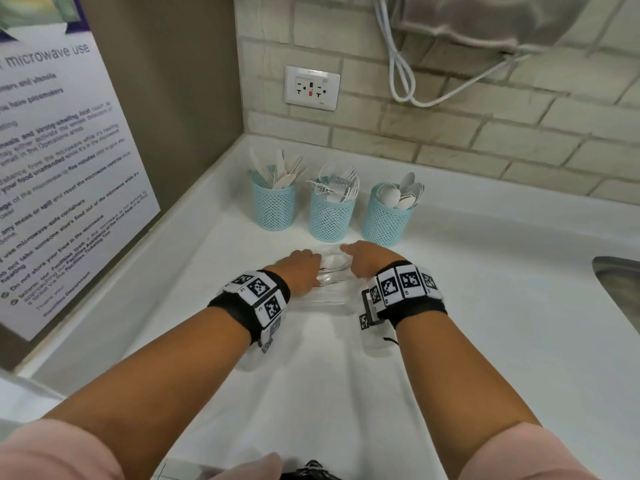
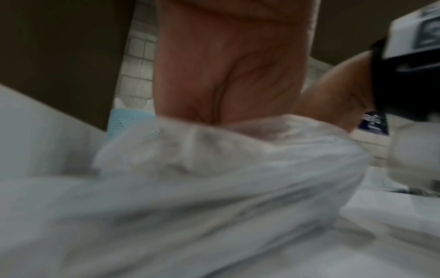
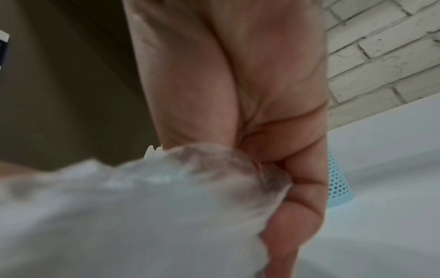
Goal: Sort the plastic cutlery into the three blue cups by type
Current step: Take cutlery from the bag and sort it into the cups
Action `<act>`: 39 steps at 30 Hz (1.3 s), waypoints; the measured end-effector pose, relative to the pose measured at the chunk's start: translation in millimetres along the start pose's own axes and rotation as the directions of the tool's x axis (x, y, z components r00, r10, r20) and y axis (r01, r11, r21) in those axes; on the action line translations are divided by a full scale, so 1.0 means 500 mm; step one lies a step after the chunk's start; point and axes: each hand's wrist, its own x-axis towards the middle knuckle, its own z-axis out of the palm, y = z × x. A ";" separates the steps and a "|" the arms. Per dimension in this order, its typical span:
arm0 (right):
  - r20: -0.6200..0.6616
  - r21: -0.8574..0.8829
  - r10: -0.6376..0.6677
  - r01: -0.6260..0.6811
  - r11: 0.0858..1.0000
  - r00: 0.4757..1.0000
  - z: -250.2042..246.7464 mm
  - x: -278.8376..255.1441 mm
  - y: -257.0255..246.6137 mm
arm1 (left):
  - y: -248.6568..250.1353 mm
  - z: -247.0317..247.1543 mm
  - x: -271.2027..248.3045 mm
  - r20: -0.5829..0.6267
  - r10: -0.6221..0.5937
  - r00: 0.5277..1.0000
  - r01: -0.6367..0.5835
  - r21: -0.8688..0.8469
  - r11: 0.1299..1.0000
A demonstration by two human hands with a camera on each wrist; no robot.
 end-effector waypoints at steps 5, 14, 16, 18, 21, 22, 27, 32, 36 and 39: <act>-0.152 0.150 0.059 -0.036 0.988 0.987 0.025 0.022 0.016 | -0.019 0.006 0.005 -0.255 -0.104 0.961 0.078 -0.110 0.991; -0.304 0.759 0.110 0.171 0.629 0.946 0.056 0.057 0.054 | -0.065 -0.013 0.003 -0.126 -0.437 0.891 0.335 -0.467 0.818; -0.222 0.937 0.079 0.190 0.295 0.972 0.064 0.061 0.063 | -0.062 -0.017 0.007 -0.036 -0.485 0.874 0.351 -0.642 0.681; -0.155 0.954 0.198 0.095 0.284 0.968 0.065 0.057 0.066 | -0.063 -0.015 0.012 0.001 -0.492 0.871 0.296 -0.800 0.522; -0.207 0.827 0.291 0.008 0.562 0.934 0.069 0.048 0.059 | -0.081 0.003 0.015 -0.059 -0.536 0.842 0.251 -0.836 0.487; -0.197 0.745 0.287 -0.047 0.666 0.938 0.068 0.048 0.056 | -0.084 0.004 0.005 -0.070 -0.516 0.854 0.263 -0.797 0.543; -0.129 0.558 0.336 -0.212 0.803 0.933 0.040 0.010 0.074 | -0.108 -0.026 -0.058 0.003 -0.490 0.872 0.439 -0.449 0.778; 0.007 0.705 0.371 -0.267 0.657 0.929 0.022 -0.018 0.057 | -0.107 -0.028 -0.067 0.211 -0.473 0.855 0.413 -0.830 0.376; 0.145 0.984 0.324 -0.169 0.049 0.935 0.043 -0.040 0.058 | -0.110 -0.017 -0.078 0.317 -0.406 0.857 0.269 -0.947 -0.174; 0.264 0.911 0.228 -0.164 -0.378 0.937 0.067 -0.046 0.072 | -0.125 -0.003 -0.080 0.362 -0.369 0.856 0.190 -0.884 -0.426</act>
